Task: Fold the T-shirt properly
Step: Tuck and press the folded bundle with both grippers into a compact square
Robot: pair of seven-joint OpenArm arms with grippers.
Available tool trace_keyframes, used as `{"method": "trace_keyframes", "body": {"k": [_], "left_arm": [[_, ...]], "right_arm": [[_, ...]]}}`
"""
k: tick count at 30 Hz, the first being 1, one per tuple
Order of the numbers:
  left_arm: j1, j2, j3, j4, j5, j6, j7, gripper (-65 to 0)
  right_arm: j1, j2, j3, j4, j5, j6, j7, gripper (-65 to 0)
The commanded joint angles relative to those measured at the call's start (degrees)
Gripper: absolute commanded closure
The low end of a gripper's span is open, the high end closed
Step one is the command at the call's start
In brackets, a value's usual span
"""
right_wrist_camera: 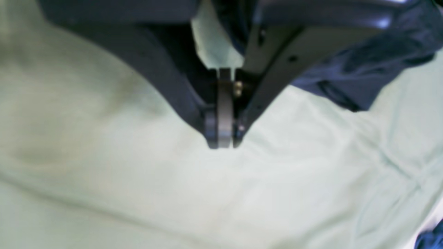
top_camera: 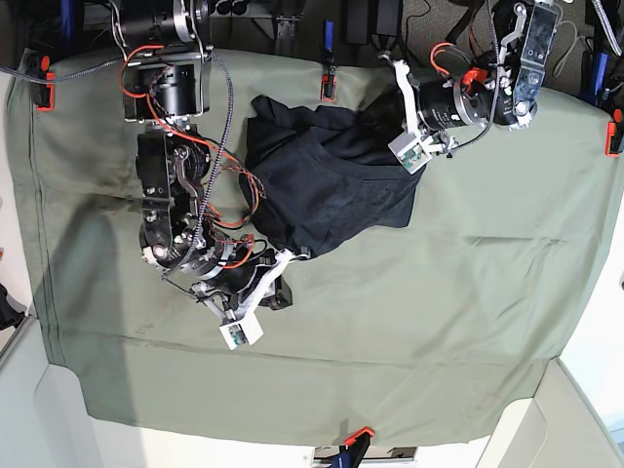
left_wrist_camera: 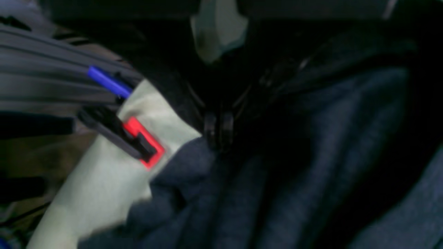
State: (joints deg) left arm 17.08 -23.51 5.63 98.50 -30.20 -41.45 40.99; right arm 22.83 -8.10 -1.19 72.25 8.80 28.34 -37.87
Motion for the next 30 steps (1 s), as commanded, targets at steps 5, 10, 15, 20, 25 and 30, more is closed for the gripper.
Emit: {"method": "trace_keyframes", "body": {"k": [5, 10, 15, 20, 25, 30], "left_arm": [[-6.82, -1.2, -0.22, -9.62, 2.19, 1.45, -0.24, 0.0], [-13.49, -3.8, -0.24, -16.17, 2.21, 1.45, -2.01, 0.0], [-19.54, -5.95, -0.22, -18.6, 2.19, 1.45, -3.37, 0.0], [-24.02, -5.99, 0.17, -18.78, 2.21, 1.45, -4.44, 0.0], [-28.02, -4.46, 3.08, -18.82, 2.54, 1.45, -5.11, 0.0], [-29.7, -3.02, 9.88, -18.82, 6.97, 1.45, -5.05, 0.0]], "right_arm": [[4.35, -0.31, -2.4, -10.69, 0.55, 2.03, 2.78, 0.0], [4.02, 0.72, -5.18, -13.11, 0.68, 3.45, 2.82, 0.0], [2.38, 5.03, -6.82, -9.75, 5.73, 3.43, -1.62, 0.0], [-0.9, 9.18, -6.82, -3.48, 11.32, 3.45, -4.31, 0.0], [-5.22, 11.34, -6.8, 1.97, 14.82, 3.45, -5.44, 0.0], [-7.76, 10.49, -6.82, 4.13, 17.62, 3.61, -5.46, 0.0]]}}
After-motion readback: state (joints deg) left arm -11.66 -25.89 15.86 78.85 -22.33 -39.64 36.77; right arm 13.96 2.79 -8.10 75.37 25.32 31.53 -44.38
